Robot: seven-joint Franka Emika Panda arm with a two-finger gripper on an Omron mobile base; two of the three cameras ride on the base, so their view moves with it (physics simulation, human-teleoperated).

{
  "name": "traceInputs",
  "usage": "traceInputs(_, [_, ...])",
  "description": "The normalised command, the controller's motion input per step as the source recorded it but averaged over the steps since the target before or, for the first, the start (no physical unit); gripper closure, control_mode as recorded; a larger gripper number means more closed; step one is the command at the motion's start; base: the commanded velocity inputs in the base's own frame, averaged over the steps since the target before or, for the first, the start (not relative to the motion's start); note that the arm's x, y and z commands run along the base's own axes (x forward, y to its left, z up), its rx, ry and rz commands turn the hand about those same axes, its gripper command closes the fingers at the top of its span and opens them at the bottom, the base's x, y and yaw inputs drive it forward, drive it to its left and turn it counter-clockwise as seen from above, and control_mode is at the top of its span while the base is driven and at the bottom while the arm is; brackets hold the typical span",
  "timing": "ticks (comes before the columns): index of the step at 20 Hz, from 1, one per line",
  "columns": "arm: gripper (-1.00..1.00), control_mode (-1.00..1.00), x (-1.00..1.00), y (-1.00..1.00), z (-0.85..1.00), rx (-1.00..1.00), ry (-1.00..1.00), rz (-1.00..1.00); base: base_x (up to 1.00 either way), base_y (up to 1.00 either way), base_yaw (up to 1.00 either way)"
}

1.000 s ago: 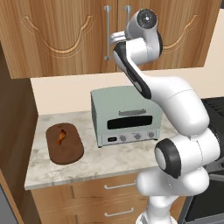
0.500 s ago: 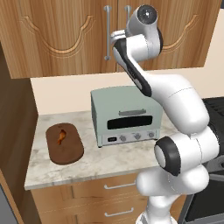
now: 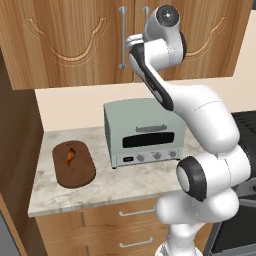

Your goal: Open the cabinet, retrieve the rolling pin, and place it next to the meat on the cutting board to prepare for tenderizing.

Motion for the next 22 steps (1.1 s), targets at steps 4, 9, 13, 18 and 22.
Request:
traceInputs(4, [1.0, -1.0, -0.44, 0.0, -0.04, 0.0, 0.0, 0.04, 0.0, 0.0, 0.0])
traceInputs(9, [1.0, -1.0, -0.69, 0.0, -0.08, 0.0, 0.0, 0.08, 0.0, 0.0, 0.0])
traceInputs(13, [1.0, -1.0, -0.88, -0.03, -0.12, 0.0, 0.0, 0.11, 0.0, 0.0, 0.0])
traceInputs(18, [1.0, -1.0, -0.83, -0.13, -0.16, 0.04, 0.0, 0.12, 0.0, 0.0, 0.0])
traceInputs(22, [1.0, -1.0, -0.72, -0.15, -0.2, 0.05, 0.0, 0.13, 0.0, 0.0, 0.0])
